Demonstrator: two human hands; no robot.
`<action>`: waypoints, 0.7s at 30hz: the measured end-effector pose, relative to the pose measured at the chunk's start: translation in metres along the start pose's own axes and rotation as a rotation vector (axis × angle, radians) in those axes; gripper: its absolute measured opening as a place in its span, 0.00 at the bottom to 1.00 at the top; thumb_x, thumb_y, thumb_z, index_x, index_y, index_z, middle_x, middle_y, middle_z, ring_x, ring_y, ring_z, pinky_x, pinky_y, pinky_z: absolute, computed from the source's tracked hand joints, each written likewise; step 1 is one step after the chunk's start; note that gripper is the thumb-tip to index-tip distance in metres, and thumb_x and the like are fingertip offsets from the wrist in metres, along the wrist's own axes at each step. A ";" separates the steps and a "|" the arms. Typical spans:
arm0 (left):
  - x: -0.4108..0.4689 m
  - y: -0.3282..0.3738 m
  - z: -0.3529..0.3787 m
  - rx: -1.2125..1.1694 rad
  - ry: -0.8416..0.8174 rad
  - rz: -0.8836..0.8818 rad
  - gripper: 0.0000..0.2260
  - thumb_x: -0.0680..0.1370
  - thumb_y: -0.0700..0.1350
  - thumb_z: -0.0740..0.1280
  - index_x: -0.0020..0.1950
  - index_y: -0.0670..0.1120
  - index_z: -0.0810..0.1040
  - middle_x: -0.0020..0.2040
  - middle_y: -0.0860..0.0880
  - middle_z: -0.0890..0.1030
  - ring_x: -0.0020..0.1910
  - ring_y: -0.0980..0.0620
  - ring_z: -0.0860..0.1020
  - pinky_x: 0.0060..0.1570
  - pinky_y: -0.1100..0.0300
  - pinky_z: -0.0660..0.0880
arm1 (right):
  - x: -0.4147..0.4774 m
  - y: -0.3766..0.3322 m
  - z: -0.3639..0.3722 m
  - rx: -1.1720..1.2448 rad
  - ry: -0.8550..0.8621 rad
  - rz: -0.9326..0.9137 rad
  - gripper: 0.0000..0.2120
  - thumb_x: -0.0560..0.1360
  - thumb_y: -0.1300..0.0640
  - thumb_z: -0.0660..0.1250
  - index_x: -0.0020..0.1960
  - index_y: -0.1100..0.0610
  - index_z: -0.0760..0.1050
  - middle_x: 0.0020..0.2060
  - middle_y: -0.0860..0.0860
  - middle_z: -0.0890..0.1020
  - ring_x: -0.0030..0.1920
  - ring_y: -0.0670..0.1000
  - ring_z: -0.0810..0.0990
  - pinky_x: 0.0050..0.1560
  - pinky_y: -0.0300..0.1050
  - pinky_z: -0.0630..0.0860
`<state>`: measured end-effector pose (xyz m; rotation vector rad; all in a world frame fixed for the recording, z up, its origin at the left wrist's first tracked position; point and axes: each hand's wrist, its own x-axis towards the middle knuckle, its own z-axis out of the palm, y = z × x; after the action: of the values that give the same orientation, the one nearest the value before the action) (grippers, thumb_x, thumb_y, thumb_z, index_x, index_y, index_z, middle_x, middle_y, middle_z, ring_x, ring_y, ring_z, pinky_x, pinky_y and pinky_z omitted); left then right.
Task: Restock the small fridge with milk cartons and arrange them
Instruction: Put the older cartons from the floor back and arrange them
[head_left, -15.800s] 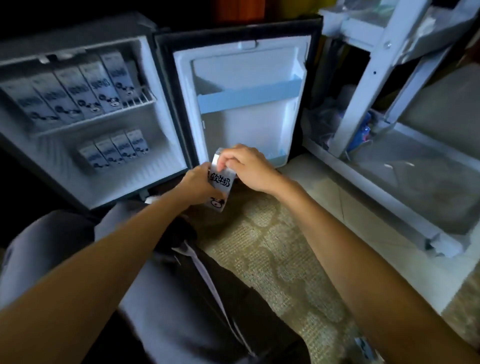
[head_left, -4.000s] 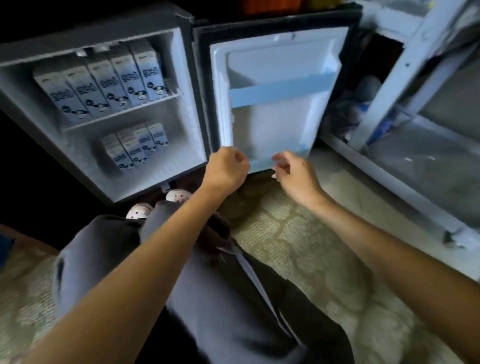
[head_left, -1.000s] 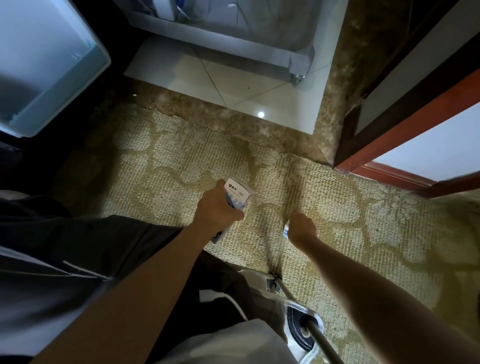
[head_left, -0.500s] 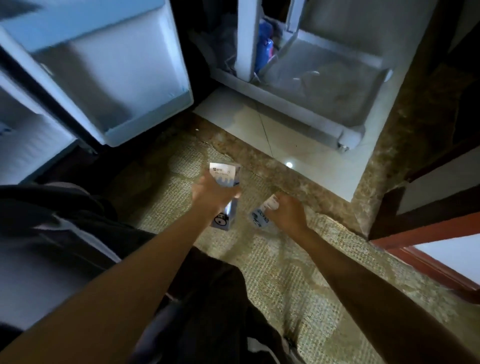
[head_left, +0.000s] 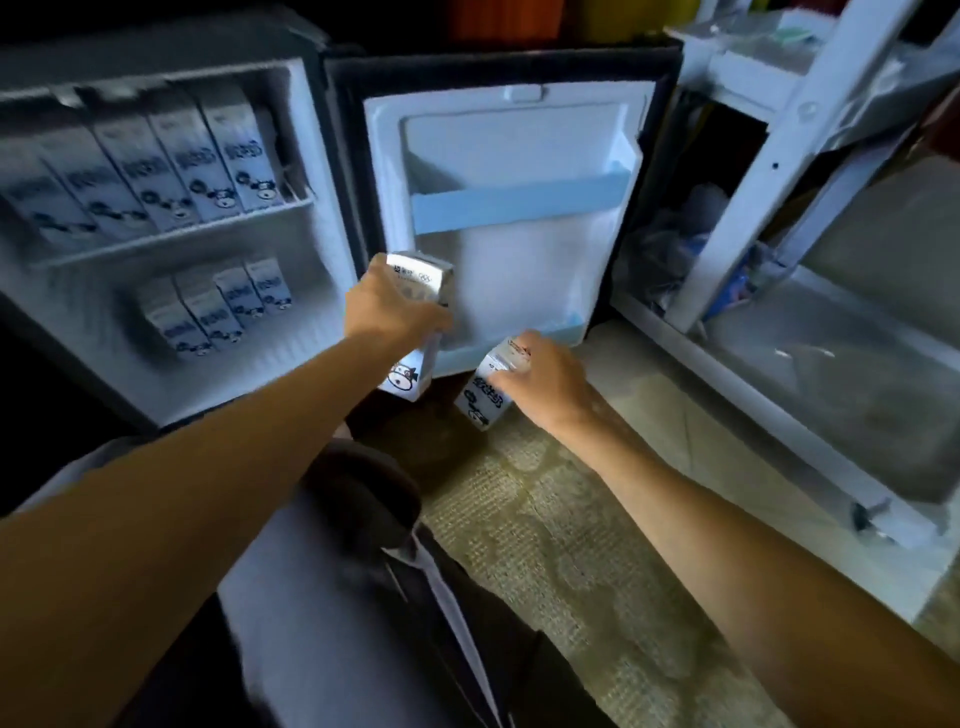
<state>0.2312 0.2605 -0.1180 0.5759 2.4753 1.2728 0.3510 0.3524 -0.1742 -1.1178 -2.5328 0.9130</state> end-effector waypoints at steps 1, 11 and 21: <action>0.007 -0.004 -0.012 0.006 0.027 -0.007 0.27 0.67 0.40 0.74 0.64 0.42 0.69 0.55 0.44 0.77 0.52 0.46 0.76 0.46 0.59 0.75 | 0.006 -0.014 0.003 -0.007 -0.018 -0.031 0.09 0.72 0.54 0.68 0.45 0.56 0.69 0.42 0.54 0.78 0.49 0.57 0.78 0.39 0.42 0.64; 0.064 -0.068 -0.099 0.016 0.138 -0.125 0.28 0.66 0.37 0.75 0.63 0.39 0.69 0.49 0.44 0.75 0.45 0.50 0.72 0.36 0.62 0.73 | 0.074 -0.116 0.074 -0.030 -0.195 -0.245 0.14 0.73 0.60 0.64 0.59 0.60 0.72 0.55 0.57 0.80 0.54 0.58 0.78 0.49 0.47 0.74; 0.119 -0.175 -0.135 0.018 0.207 -0.347 0.29 0.65 0.38 0.74 0.65 0.43 0.70 0.57 0.42 0.78 0.51 0.44 0.77 0.48 0.56 0.77 | 0.140 -0.171 0.174 -0.142 -0.271 -0.365 0.14 0.75 0.64 0.63 0.60 0.57 0.74 0.57 0.57 0.78 0.56 0.59 0.76 0.46 0.45 0.70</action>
<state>0.0313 0.1301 -0.1954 0.0109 2.6045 1.2222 0.0794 0.2874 -0.2092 -0.5583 -2.9253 0.8436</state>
